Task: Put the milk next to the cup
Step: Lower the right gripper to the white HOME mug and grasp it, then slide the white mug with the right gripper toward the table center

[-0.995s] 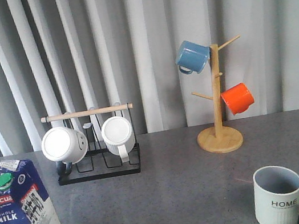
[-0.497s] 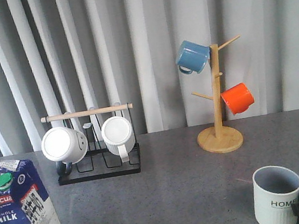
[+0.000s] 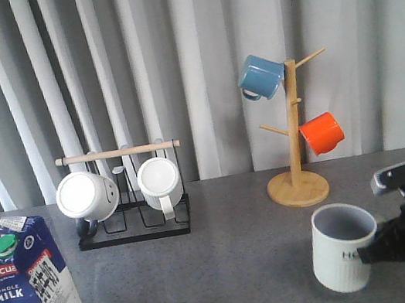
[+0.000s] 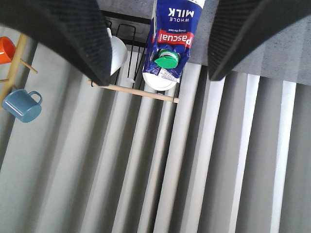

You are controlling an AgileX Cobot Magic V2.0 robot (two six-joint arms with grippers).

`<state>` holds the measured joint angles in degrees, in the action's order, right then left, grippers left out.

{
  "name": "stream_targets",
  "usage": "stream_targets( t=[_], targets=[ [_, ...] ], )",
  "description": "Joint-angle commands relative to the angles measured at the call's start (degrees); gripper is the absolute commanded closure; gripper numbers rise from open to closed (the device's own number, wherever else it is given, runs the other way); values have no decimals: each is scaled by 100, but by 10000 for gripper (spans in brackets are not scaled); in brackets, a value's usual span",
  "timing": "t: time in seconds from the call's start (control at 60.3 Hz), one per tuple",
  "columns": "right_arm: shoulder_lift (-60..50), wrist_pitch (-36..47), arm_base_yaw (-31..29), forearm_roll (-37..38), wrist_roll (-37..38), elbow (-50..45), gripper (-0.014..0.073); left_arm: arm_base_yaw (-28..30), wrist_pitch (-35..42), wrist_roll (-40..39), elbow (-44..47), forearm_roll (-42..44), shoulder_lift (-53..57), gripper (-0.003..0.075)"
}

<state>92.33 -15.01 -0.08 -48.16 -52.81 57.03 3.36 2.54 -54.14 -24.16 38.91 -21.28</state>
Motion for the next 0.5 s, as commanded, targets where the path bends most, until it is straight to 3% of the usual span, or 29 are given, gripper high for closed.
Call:
stream_targets(
  t=[0.0, 0.149, 0.348, 0.481],
  targets=[
    [-581, -530, -2, -355, -89, 732, 601, -15, 247, -50, -196, -30, -76, 294],
    [-668, -1477, 172, -574, -64, 1509, 599, -15, 219, -50, -196, -30, -76, 294],
    [-242, -1284, 1127, -340, 91, 1606, 598, -15, 117, -50, -196, -30, -76, 294],
    [245, -1013, 1409, 290, 777, 1606, 598, -15, 96, -50, -196, -30, -76, 294]
  ],
)
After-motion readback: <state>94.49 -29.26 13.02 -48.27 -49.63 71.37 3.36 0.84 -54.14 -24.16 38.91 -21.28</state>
